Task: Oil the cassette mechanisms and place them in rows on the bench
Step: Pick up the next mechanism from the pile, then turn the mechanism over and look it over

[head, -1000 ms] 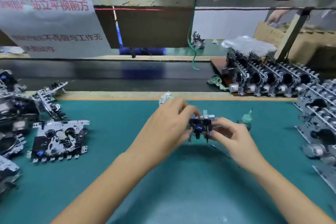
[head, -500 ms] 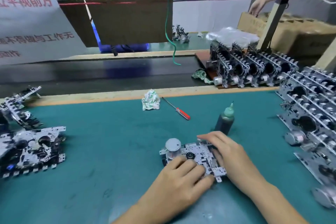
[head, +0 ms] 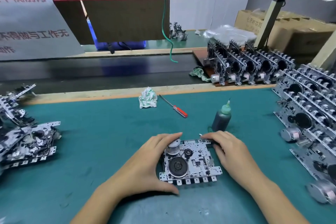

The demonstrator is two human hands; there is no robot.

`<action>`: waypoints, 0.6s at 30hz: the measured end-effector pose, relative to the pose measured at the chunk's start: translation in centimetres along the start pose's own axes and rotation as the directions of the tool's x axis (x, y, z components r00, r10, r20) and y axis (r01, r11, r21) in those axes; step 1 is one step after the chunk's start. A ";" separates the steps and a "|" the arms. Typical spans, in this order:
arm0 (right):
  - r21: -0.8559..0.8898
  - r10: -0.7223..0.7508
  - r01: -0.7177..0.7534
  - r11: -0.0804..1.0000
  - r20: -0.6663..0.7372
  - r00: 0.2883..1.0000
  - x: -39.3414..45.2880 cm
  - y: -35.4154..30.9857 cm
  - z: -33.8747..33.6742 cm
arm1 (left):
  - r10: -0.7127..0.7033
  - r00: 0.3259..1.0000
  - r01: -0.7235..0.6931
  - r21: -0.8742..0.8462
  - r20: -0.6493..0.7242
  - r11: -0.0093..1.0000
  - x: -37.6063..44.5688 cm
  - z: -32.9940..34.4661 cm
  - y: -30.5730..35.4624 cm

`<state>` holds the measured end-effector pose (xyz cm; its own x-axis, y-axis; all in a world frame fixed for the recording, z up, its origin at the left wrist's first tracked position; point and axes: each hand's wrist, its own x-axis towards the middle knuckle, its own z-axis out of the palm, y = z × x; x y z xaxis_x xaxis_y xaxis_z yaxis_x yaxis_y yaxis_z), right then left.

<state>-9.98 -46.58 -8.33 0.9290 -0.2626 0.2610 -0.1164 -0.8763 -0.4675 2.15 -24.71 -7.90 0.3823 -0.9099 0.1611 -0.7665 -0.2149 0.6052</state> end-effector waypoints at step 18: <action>-0.008 0.030 -0.030 1.000 0.034 0.999 0.1 -0.8 -0.1 | -0.065 0.997 0.067 0.040 -0.038 0.997 0.1 0.2 0.8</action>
<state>-9.87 -45.98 -7.84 0.9365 -0.2747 0.2181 -0.1464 -0.8712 -0.4686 1.46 -25.00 -7.54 0.4506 -0.8800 0.1505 -0.7591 -0.2890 0.5833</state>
